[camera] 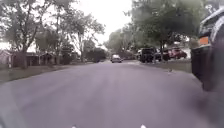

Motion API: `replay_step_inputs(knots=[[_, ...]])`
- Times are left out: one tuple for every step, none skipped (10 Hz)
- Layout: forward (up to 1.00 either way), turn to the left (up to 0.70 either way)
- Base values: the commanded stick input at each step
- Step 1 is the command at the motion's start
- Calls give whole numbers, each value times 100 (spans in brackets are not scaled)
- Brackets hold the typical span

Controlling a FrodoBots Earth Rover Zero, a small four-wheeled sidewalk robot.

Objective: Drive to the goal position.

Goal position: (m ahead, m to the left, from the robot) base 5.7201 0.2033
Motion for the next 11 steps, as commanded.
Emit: replay_step_inputs(knots=[[100, 0], [100, -2], [100, -25], [100, -39], [100, -39], [100, -39], [100, -39], [100, -39], [100, -39], [100, -39], [100, -39]])
